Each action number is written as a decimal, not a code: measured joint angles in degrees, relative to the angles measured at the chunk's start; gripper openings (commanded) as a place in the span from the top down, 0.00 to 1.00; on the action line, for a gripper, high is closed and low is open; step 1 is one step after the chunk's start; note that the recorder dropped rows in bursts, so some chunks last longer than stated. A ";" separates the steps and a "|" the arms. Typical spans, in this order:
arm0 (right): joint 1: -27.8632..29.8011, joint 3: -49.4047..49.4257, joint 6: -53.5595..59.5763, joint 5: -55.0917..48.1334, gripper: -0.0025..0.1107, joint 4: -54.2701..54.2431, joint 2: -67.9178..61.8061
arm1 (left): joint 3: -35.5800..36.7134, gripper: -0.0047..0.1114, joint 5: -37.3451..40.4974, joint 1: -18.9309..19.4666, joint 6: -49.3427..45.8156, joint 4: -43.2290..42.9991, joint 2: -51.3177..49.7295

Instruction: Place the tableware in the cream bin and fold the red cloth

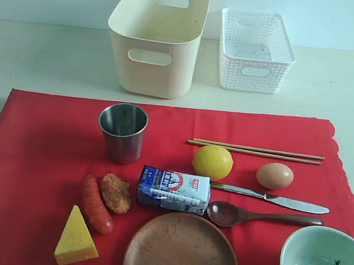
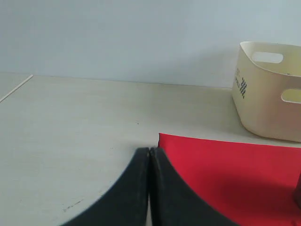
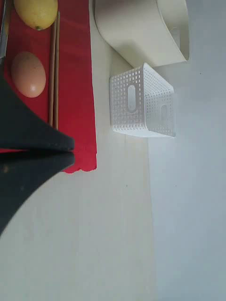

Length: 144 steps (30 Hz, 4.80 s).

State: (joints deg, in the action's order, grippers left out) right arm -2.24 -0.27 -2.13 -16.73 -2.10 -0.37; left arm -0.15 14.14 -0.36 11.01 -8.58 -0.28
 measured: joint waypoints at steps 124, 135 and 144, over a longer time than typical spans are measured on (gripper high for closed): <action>-11.25 -49.98 29.86 -14.88 0.30 -17.87 -103.41 | 0.00 0.94 0.00 0.00 0.00 0.00 0.00; -11.25 -50.08 34.06 -13.11 0.81 -20.28 -105.82 | 0.00 0.94 0.12 0.00 0.00 0.00 0.00; -11.25 -50.08 31.09 -14.06 0.98 -20.50 -99.51 | 0.00 0.94 0.35 0.00 0.00 0.00 0.00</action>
State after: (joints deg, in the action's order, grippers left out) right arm -13.50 -50.35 28.96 -30.80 -22.61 -99.89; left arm -0.15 14.49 -0.36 11.01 -8.58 -0.28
